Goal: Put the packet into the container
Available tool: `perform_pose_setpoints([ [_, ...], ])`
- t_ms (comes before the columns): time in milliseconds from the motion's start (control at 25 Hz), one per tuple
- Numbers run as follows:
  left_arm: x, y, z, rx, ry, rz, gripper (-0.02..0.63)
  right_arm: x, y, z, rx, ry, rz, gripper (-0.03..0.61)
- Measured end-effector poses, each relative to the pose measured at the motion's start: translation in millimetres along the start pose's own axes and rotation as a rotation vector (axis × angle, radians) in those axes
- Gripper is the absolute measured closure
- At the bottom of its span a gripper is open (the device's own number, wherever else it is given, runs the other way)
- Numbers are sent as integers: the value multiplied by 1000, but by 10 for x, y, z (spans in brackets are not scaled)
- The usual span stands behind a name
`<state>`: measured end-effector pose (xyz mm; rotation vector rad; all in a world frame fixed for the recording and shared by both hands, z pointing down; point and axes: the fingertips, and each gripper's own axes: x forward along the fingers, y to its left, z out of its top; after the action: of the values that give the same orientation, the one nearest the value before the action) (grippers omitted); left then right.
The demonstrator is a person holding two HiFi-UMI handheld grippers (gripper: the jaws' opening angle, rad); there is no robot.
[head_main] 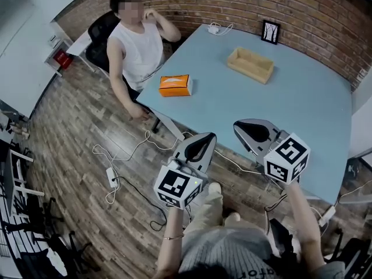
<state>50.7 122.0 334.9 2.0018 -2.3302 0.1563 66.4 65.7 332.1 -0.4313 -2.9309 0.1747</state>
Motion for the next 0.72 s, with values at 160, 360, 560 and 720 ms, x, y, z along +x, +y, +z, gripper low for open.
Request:
perform_pose_setpoints([
  [160, 155, 411, -2, 7, 7, -12, 606, 396, -217, 65, 29, 22, 18, 566],
  [360, 301, 801, -48, 14, 31, -46, 606, 791, -417, 88, 58, 39, 18, 566],
  [560, 457, 1150, -128, -15, 41, -35, 606, 1086, -660, 132, 60, 62, 17, 566],
  [720, 600, 1334, -237, -47, 50, -15, 606, 1326, -844, 68, 68, 105, 46, 566],
])
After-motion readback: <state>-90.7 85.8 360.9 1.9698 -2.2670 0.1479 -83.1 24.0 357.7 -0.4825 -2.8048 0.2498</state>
